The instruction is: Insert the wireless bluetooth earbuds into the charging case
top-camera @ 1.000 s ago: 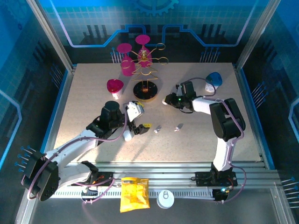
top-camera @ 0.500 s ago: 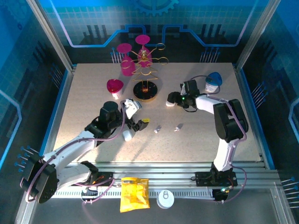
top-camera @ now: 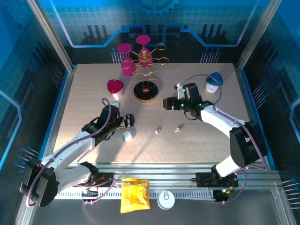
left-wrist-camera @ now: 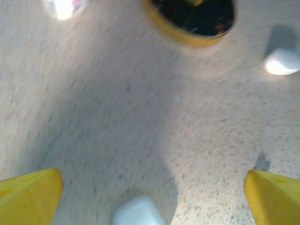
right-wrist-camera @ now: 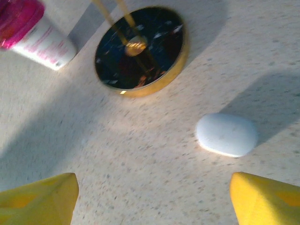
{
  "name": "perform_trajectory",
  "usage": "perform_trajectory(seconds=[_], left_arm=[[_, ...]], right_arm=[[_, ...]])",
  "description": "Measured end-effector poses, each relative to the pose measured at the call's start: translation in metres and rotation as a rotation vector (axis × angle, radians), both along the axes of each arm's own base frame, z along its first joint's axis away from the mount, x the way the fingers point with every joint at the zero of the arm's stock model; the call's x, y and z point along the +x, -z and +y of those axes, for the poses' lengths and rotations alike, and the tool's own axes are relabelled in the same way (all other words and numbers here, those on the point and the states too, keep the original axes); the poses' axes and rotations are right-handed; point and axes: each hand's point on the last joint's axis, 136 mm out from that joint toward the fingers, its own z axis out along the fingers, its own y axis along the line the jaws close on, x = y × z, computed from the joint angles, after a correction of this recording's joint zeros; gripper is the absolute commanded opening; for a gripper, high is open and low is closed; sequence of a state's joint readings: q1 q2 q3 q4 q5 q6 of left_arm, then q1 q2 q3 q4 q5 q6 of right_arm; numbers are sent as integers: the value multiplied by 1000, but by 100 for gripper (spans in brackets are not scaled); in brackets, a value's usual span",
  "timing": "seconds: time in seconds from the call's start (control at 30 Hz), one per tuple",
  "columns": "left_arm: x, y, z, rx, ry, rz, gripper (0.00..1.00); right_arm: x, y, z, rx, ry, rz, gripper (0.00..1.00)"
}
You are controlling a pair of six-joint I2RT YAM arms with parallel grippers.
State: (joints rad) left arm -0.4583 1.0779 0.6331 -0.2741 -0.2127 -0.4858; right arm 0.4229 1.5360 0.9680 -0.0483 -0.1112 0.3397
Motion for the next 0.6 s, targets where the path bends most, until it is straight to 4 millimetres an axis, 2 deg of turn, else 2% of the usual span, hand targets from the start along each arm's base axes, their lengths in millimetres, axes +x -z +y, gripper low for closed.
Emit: perform_trajectory(seconds=[0.13,0.33,0.47,0.6], left_arm=[[-22,24,6,-36,-127,148,99],[-44,52,1,-31,-212,281,99],[-54,68,-9,36,-210,354,90],[-52,78,-21,111,-216,401,81]], right_arm=[[-16,3,21,-30,-81,-16,84],[-16,3,22,-46,-84,-28,84],[-16,3,22,-48,-86,-30,84],[-16,3,22,-48,-85,-30,84]])
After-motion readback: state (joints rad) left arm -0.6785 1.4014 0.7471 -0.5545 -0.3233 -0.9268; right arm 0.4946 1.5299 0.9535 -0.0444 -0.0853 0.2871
